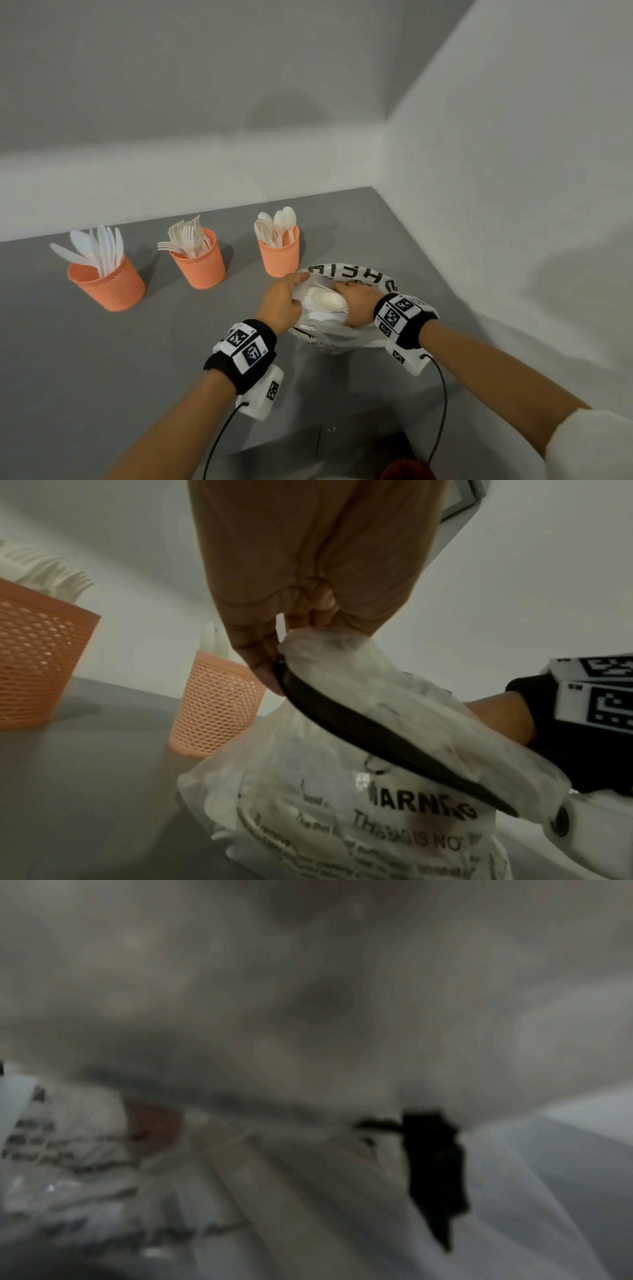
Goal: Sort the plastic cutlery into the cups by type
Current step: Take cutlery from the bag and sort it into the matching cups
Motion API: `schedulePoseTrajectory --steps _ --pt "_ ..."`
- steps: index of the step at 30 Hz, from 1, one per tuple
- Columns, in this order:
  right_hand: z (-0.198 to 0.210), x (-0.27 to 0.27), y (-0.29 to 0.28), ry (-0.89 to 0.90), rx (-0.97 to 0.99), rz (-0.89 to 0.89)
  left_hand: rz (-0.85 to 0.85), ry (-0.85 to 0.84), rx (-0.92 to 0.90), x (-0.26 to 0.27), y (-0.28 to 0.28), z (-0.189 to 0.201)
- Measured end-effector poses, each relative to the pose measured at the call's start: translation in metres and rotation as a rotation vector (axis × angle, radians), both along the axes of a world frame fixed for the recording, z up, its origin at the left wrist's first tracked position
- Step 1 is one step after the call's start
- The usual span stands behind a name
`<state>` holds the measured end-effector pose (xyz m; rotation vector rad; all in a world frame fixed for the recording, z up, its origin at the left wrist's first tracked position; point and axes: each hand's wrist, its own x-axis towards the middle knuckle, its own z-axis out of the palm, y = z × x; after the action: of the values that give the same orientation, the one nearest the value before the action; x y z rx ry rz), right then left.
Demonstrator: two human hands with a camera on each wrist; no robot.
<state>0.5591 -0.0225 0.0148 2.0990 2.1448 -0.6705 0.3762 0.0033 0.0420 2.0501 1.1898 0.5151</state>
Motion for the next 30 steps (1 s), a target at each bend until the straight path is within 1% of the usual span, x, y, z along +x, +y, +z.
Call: schedulePoseTrajectory --steps 2,5,7,10,14,17,20,23,25,30 --pt "0.004 -0.001 0.003 0.072 0.014 -0.002 0.021 0.001 -0.002 -0.005 0.003 -0.001" --pt "0.007 -0.003 0.006 0.128 0.067 -0.015 0.034 0.023 -0.003 -0.009 0.006 0.000" --pt "0.006 -0.004 0.007 0.110 0.116 -0.007 0.043 0.043 -0.006 -0.011 0.006 0.001" --pt "0.002 -0.007 0.007 0.044 0.151 0.051 0.066 0.042 -0.021 -0.012 0.007 0.002" --pt "-0.001 -0.008 0.009 0.007 0.082 0.044 0.078 0.031 -0.022 -0.008 0.006 0.000" --pt "-0.001 -0.010 0.010 0.016 0.046 0.012 0.084 0.033 -0.022 -0.005 0.007 -0.001" --pt "-0.003 -0.009 0.010 0.081 0.080 -0.023 0.089 0.025 -0.036 -0.006 0.013 -0.001" --pt "-0.003 -0.004 0.009 0.220 0.090 -0.113 0.089 0.015 -0.043 -0.005 0.019 -0.001" --pt "0.000 0.000 0.007 0.282 0.090 -0.159 0.090 0.009 -0.051 -0.002 0.023 -0.001" --pt "0.005 0.007 0.003 0.328 0.099 -0.158 0.070 -0.001 -0.082 0.003 0.031 0.001"
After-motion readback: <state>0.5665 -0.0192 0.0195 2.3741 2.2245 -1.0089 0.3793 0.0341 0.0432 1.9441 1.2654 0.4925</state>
